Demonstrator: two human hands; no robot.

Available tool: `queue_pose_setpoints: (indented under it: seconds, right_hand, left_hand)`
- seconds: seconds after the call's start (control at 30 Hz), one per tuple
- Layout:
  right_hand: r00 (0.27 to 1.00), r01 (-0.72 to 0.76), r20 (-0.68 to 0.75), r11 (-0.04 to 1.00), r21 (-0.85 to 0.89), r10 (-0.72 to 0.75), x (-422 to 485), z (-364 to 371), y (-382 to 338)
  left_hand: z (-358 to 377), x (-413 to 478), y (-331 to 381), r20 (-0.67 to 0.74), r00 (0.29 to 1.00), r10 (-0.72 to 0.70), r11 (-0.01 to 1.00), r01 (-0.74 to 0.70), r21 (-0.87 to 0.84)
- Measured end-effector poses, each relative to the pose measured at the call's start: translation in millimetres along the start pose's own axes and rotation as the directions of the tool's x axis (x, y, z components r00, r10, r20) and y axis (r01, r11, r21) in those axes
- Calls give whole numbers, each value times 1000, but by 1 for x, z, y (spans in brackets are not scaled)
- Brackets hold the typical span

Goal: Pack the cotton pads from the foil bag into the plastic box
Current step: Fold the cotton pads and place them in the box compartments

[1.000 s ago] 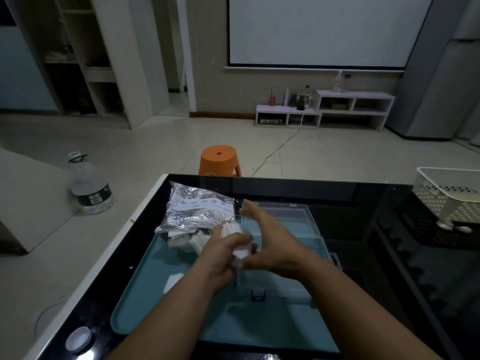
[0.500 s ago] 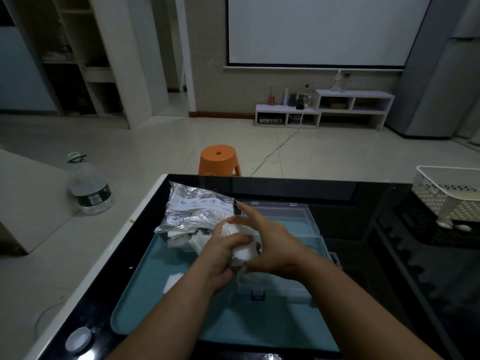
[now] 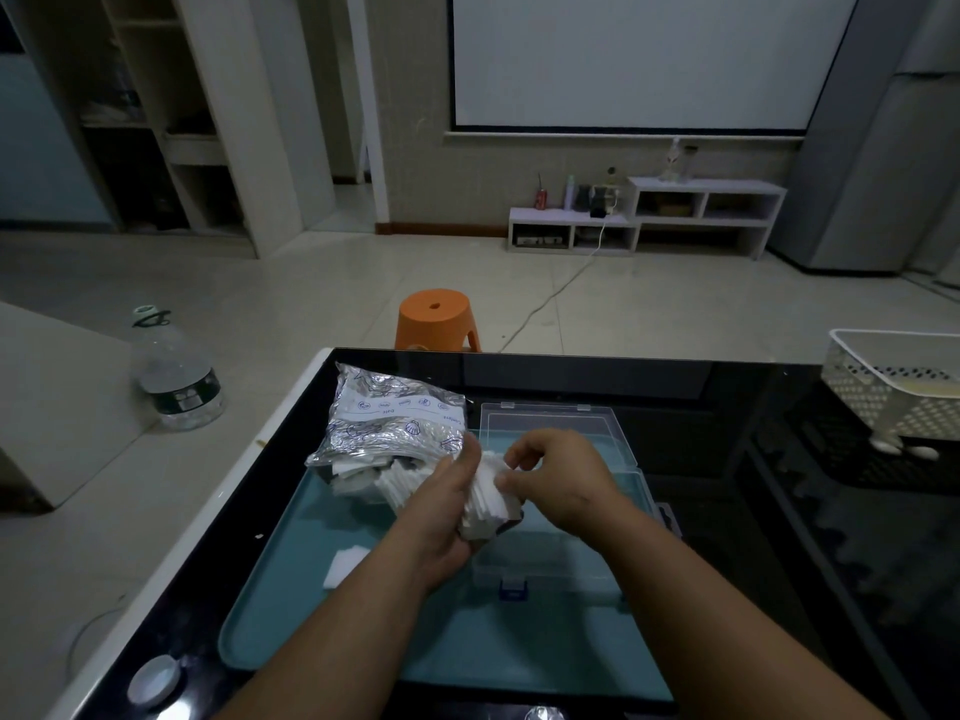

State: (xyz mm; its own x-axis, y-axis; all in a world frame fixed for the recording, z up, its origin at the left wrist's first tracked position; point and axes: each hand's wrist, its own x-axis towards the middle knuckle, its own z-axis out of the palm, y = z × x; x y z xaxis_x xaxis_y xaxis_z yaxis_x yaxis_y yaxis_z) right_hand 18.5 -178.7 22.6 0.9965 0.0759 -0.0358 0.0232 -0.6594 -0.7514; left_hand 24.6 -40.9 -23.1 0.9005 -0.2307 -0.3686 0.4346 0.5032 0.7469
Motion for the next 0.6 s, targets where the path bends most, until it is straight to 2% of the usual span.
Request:
queue_pose_setpoints:
  seconds: [0.13,0.27,0.33,0.47,0.53,0.6]
  right_hand:
    - [997,-70,44,979,189,63,2,-2,0]
    - [995,-99,55,961,258,88,2,-1,2]
    - [994,-110,42,969,221,104,3,2,4]
    - [994,-64,-86,998,-9,63,6,4,8]
    - [999,21,-48,1000,-16,-22,7,0,8]
    - [989,124,80,992,21,-125,6,-3,6]
  left_hand:
    - [0,3,0,-44,999,-4,1000,4,13]
    - [1,5,-2,-44,999,-21,1000,21,-9]
    - [3,2,-2,-40,999,-33,999,32,-23]
    - [-1,2,-1,-43,999,3,998,-5,-58]
    - [-5,6,2,-107,994,16,996,-25,-86]
    - [-7,7,3,-140,990,29,998,-36,-47]
